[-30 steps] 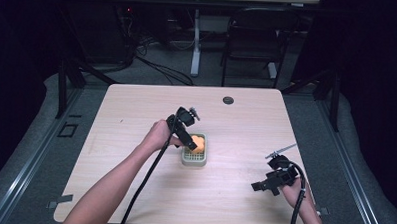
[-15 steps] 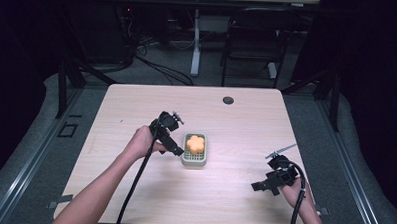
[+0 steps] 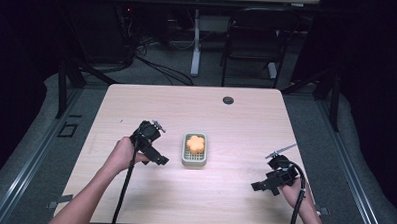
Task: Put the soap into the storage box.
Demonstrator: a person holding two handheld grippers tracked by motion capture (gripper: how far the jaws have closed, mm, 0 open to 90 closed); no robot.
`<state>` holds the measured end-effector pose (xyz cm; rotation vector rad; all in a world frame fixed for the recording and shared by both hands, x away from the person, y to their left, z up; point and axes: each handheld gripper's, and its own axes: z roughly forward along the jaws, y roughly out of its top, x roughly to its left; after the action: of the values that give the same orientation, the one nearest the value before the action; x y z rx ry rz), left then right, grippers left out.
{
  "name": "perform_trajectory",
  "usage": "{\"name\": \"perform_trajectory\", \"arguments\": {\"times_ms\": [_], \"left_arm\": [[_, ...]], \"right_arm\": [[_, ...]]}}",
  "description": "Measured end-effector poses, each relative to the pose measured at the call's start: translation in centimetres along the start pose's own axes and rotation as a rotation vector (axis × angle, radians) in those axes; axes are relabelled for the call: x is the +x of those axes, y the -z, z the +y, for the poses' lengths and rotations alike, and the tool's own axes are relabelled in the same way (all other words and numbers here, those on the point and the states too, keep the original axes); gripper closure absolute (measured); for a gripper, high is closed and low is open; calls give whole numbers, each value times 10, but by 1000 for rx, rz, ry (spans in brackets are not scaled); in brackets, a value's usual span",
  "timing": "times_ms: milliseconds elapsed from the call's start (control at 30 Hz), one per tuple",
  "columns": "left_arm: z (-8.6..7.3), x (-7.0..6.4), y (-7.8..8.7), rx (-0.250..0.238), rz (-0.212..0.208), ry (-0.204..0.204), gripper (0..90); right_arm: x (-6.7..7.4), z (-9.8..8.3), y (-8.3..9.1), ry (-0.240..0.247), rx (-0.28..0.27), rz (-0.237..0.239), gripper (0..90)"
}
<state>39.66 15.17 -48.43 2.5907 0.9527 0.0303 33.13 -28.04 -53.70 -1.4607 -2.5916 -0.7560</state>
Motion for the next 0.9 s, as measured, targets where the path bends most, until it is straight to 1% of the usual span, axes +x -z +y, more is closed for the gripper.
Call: {"name": "perform_trajectory", "arguments": {"times_ms": [167, 200, 233, 267, 333, 400, 433, 467, 500, 533, 567, 600, 667, 733, 767, 800, 833, 867, 900], "left_arm": [[-17, 2, 1, 5, 4, 22, 1], [-17, 2, 1, 5, 4, 22, 1], [-24, 3, 2, 5, 8, 34, 1], [-27, 4, 2, 7, 7, 34, 1], [-33, 5, 1, 12, 8, 43, 1], [-40, 6, 1, 8, 9, 55, 1], [-43, 7, 0, 10, 7, 60, 1], [-43, 7, 0, 10, 7, 60, 1], [-47, 7, 0, 13, 7, 68, 1], [-54, 8, -2, 14, 5, 74, 1], [-54, 8, -2, 14, 5, 74, 1], [-60, 8, -3, 17, 4, 83, 1], [-66, 9, -4, 15, 1, 95, 1], [-71, 10, -6, 12, 4, 105, 1], [-71, 10, -6, 12, 4, 105, 1], [-76, 11, -7, 8, 1, 115, 1], [-76, 11, -7, 8, 1, 115, 1], [-80, 12, -8, -6, 4, 134, 1], [-83, 13, -9, -11, -6, 144, 1]], "right_arm": [[0, 0, 0, 1, -2, 1, 151], [0, 0, 0, 1, -2, 1, 151], [0, 0, 0, 2, -4, 1, 151], [-1, 0, 1, 9, 8, -2, 151], [-1, 0, 1, 10, 13, -3, 151], [0, 0, 0, -1, -4, 4, 151], [0, 0, 0, 0, -2, 1, 151], [0, 0, 0, 0, -2, 1, 151], [0, 0, 0, 0, -2, 0, 151], [-1, 0, 1, 13, 13, -6, 151], [-1, 0, 1, 13, 13, -6, 151], [-1, 0, 1, 14, 13, -2, 151], [0, 0, 0, -5, -7, 5, 151], [0, 0, 0, 0, -2, -1, 151], [0, 0, 0, 1, -2, -1, 151], [0, 0, 0, -1, -1, 0, 151], [0, 0, 0, 0, 0, 0, 151], [0, 0, 0, 0, -1, -2, 151], [0, 0, 0, 3, 2, -2, 151]]}}
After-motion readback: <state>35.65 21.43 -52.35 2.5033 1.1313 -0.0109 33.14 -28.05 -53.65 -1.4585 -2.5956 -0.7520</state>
